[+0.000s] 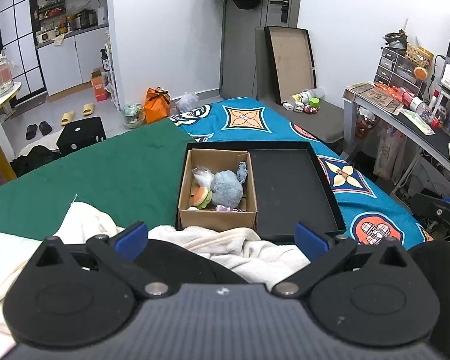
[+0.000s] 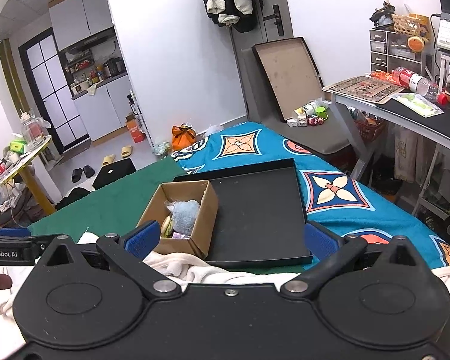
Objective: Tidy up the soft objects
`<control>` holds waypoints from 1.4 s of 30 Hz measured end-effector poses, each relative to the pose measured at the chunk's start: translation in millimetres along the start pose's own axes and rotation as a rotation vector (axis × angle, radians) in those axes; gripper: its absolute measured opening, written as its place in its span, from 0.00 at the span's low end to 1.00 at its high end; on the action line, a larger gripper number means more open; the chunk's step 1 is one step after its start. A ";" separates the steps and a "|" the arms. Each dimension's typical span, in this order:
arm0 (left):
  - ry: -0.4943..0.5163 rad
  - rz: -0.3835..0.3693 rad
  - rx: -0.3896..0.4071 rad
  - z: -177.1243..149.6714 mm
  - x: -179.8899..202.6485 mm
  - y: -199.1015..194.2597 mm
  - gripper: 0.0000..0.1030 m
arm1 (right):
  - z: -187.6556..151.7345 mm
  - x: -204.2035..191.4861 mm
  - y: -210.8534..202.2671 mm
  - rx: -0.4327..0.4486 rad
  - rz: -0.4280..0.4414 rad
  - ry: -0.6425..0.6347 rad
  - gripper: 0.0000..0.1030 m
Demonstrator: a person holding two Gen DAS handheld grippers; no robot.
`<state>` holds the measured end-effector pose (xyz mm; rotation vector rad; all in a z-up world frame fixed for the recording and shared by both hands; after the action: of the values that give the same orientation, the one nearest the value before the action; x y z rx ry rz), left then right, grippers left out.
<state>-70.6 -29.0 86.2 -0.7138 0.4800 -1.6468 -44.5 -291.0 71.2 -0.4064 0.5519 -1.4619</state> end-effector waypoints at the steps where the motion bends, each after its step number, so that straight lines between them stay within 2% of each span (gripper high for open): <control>1: -0.001 -0.002 0.000 -0.8 -0.7 -0.3 1.00 | -0.3 -0.3 0.6 -0.002 -0.001 -0.001 1.00; 34: 0.000 -0.010 -0.011 1.6 -0.4 2.4 1.00 | -2.5 -0.1 6.7 -0.023 -0.010 -0.013 1.00; 42: 0.004 -0.018 -0.009 1.2 0.5 6.0 1.00 | -2.5 -7.6 11.0 -0.023 -0.002 -0.056 1.00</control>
<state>-65.4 -30.6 83.2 -0.7241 0.4850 -1.6642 -37.2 -282.4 63.7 -0.4651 0.5238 -1.4430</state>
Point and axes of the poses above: each gripper's, at about its wrist camera, not at the fingertips, and y roughly the way its jaws point, x to its right, z to its top, the point moved 1 cm from there along y, roughly the way its jaws point, and after that the axes turned 13 degrees about -z, right-handed, at the moved point
